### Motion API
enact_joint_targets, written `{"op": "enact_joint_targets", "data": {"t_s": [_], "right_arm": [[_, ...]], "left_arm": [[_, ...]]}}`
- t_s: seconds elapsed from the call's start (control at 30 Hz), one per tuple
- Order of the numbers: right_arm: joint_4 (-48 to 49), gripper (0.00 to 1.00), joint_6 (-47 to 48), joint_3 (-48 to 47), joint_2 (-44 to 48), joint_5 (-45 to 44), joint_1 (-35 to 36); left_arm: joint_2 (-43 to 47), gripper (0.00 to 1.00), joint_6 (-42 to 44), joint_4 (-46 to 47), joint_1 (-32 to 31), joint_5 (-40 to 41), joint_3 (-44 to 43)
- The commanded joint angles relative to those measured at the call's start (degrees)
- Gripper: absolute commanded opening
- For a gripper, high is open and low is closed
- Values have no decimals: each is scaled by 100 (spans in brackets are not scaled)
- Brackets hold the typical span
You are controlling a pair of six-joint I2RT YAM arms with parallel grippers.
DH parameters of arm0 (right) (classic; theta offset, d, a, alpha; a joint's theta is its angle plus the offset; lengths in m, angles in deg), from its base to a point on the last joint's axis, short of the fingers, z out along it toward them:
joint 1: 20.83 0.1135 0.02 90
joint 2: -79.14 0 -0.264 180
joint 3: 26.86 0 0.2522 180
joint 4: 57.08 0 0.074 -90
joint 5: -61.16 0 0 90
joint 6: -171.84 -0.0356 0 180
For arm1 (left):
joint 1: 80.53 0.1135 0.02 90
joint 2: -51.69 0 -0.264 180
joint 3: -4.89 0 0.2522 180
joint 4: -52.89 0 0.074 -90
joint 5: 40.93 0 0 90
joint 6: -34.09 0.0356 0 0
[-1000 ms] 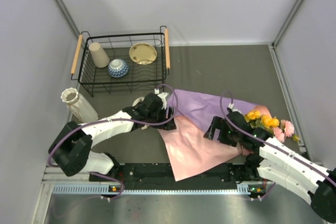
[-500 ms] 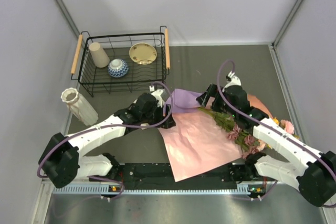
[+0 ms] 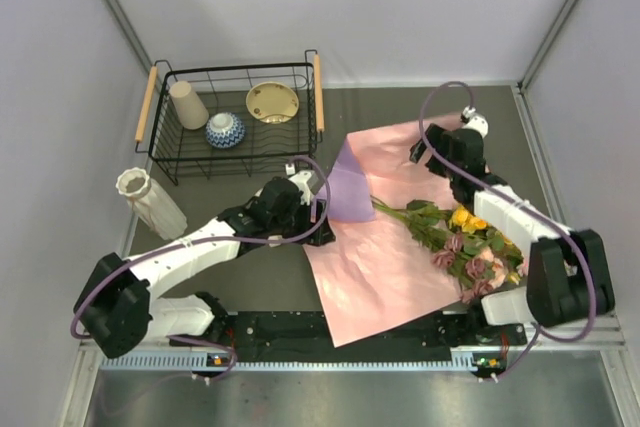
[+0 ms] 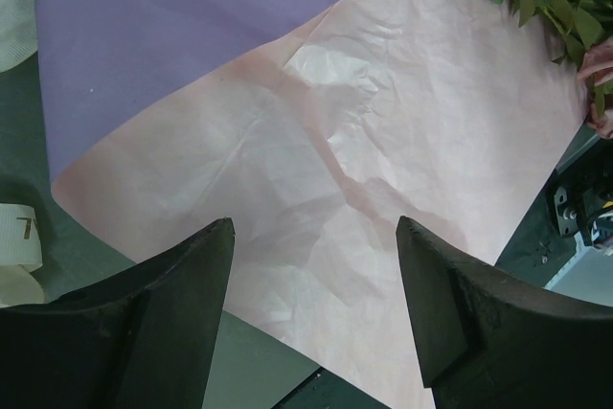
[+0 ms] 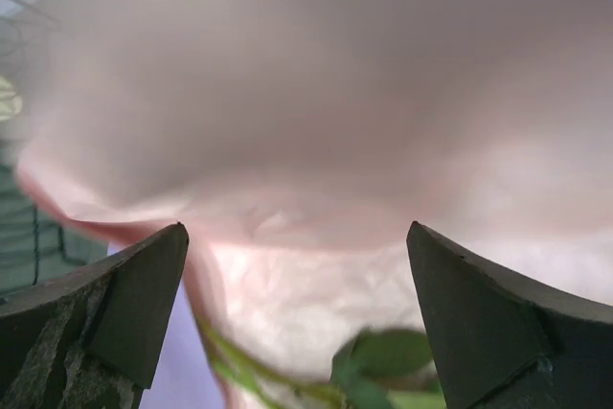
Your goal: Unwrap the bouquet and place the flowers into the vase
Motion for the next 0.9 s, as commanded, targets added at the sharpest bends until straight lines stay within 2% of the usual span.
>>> {"op": "enact_joint_targets", "data": {"t_s": [0.0, 0.17, 0.23, 0.3, 0.37, 0.4, 0.5, 0.67, 0.8, 0.87], "right_arm": [[604, 99, 256, -925, -854, 157, -535], [209, 99, 484, -2146, -1786, 209, -948], [-406, 99, 511, -2925, -2296, 613, -1037], [-1465, 99, 616, -3447, -2603, 764, -1063], [-1891, 98, 582, -3739, -2561, 764, -1063], [-2197, 97, 486, -3748, -2465, 755, -1063], [-2297, 95, 371, -3233, -1772, 1036, -1055], [-2455, 95, 485, -2492, -137, 843, -967], [-2473, 96, 467, -1817, 550, 1474, -756], [-2377, 96, 432, -1596, 664, 1956, -362]], "left_arm": [[335, 75, 129, -87, -37, 70, -271], [836, 77, 279, -386, -37, 517, -323], [994, 77, 349, -561, -37, 632, -358], [1108, 77, 428, -702, -37, 790, -437], [1188, 77, 463, -799, -37, 939, -473], [1275, 77, 472, -817, -37, 975, -490], [1337, 78, 481, -747, -28, 1228, -490], [1188, 81, 534, -562, -28, 1283, -604], [1012, 82, 507, -431, -37, 1309, -728], [977, 82, 507, -352, -28, 1318, -754]]}}
